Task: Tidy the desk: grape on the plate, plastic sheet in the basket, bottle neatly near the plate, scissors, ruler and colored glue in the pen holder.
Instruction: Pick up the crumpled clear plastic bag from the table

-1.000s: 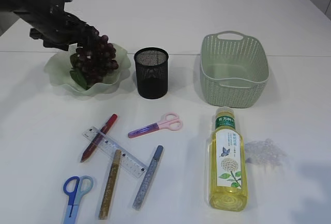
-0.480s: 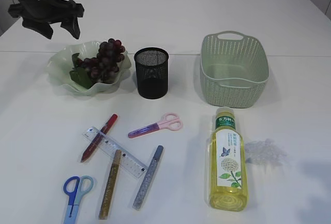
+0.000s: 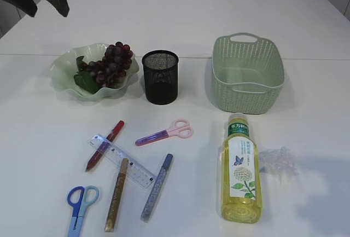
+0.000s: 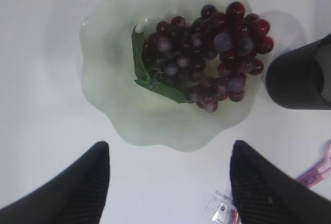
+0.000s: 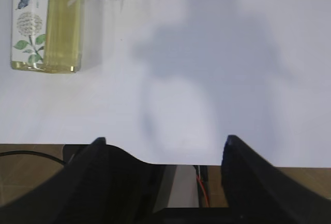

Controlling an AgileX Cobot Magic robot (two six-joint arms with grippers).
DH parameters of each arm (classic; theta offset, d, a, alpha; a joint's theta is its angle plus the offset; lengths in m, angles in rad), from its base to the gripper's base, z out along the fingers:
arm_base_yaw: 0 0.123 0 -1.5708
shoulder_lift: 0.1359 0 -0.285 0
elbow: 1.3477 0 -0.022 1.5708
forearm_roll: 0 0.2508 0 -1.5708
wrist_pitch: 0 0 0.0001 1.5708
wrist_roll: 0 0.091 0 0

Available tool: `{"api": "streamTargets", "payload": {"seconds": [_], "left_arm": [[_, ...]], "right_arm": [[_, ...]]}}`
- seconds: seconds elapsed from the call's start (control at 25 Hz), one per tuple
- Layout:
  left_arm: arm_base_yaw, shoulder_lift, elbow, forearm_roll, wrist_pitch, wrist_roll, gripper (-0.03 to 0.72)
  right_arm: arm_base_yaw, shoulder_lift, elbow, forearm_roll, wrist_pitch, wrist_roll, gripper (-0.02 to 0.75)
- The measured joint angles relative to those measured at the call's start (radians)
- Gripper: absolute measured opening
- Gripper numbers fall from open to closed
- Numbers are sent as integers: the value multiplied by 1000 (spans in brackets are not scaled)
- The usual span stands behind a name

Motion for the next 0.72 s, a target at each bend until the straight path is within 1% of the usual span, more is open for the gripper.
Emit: {"api": "streamTargets", "payload": {"seconds": [0.12,0.28,0.52,0.72], "left_arm": [[2,-51,-4,-21,0,2,530],[2,-108,-4,-45,6,2,530],[2,-181,-4,-54,10,3,530],[2,-198,-4,-56,12,3,529]], "right_arm": [[0,90,-45,55,-2,0,527],[0,206,-115,95,-6,0,522],[0,337,-146,164,-11,13,519],[0,431,-146,245,-100,55,519]]}}
